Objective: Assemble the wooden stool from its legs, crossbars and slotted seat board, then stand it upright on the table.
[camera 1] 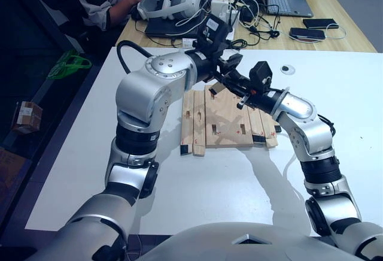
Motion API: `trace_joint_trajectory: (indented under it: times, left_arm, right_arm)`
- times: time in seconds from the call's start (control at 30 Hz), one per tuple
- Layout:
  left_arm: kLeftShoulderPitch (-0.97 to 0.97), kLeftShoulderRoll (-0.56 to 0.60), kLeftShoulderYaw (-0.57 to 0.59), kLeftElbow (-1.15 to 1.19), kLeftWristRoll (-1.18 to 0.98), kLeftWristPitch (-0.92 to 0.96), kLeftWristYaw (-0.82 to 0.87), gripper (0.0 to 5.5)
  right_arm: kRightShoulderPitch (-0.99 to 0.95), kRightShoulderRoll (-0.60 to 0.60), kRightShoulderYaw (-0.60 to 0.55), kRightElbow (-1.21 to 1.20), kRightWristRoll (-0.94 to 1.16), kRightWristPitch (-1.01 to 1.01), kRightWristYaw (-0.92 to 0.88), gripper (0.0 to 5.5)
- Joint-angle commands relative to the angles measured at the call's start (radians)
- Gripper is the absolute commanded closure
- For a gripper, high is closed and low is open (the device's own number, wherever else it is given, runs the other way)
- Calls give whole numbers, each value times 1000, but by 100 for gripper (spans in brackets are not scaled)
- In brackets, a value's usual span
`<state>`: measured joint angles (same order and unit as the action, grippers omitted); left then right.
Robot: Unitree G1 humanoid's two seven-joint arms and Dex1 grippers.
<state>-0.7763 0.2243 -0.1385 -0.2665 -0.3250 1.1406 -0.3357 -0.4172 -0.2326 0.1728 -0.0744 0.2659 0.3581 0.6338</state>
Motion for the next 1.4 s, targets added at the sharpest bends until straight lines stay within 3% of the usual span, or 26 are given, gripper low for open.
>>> trace_joint_trajectory:
  times: [0.03,0.13,0.27,0.47,0.83,1.4]
  left_arm:
    - [-67,-32,165,75,5,-61,84,304]
    - [-93,-75,362,119,-10,-124,208,304]
    - [1,-92,437,74,17,-180,306,304]
    - [174,-135,437,-23,34,-162,399,304]
    - [284,-191,305,-102,107,-232,467,304]
    - [272,-195,298,-74,131,-260,478,304]
  right_arm:
    - [-22,-35,-65,2,-13,6,-43,512]
    - [-17,-56,-173,29,-18,57,-154,512]
    - [-8,-64,-303,47,-6,196,-307,512]
    - [36,-93,-384,-56,56,476,-360,512]
    - [63,2,-447,-185,167,693,-461,512]
    - [34,56,-447,-86,142,682,-556,512]
